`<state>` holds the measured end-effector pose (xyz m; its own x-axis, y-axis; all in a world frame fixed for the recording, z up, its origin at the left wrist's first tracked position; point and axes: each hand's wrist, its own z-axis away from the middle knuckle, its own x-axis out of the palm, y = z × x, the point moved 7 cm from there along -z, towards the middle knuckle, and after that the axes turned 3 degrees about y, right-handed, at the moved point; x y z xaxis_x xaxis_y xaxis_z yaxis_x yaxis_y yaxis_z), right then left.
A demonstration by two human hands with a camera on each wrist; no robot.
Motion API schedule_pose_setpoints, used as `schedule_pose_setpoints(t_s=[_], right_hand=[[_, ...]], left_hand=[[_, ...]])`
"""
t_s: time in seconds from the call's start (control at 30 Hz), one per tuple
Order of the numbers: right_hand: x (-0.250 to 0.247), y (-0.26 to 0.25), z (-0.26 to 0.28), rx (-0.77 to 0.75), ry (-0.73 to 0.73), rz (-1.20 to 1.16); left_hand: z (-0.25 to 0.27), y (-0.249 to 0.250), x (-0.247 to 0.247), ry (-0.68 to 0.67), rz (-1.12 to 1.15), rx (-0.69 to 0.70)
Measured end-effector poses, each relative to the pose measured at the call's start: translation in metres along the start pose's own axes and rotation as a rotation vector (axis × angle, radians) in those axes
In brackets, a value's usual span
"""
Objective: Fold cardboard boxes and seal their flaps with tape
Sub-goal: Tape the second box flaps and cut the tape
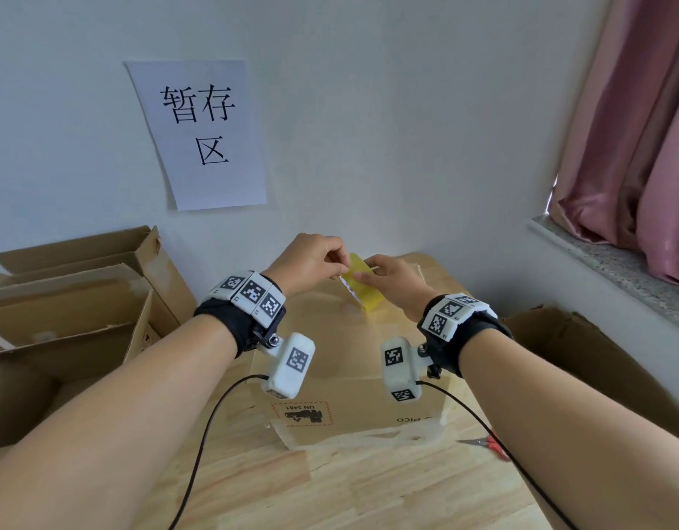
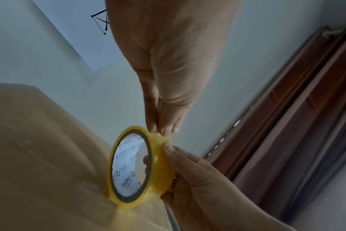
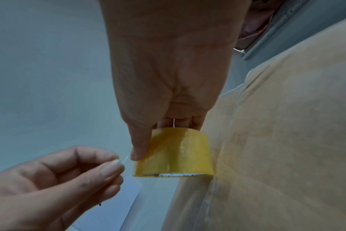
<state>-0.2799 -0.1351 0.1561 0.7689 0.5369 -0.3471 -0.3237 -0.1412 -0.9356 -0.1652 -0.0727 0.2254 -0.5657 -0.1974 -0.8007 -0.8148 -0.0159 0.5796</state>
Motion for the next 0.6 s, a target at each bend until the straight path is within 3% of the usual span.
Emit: schedule_pose_setpoints(t_s=[0.13, 0.3, 0.47, 0.6], right_hand=[[0.000, -0.002, -0.003, -0.018, 0.009, 0.035], [0.007, 0.000, -0.003, -0.053, -0.048, 0.128], [0.007, 0.010, -0.004, 0.020, -0.084, -0.025], [0.005, 0.011, -0.002, -0.004, -0.020, -0.019]], left_hand=[[0.006, -0.003, -0.002, -0.056, 0.037, 0.009], [0.002, -0.019, -0.013, 0.070, 0.054, -0.040], [-0.003, -0.021, -0.006, 0.140, 0.033, -0.061], [-0.002, -0.020, -0.001, 0.087, 0.083, -0.033]])
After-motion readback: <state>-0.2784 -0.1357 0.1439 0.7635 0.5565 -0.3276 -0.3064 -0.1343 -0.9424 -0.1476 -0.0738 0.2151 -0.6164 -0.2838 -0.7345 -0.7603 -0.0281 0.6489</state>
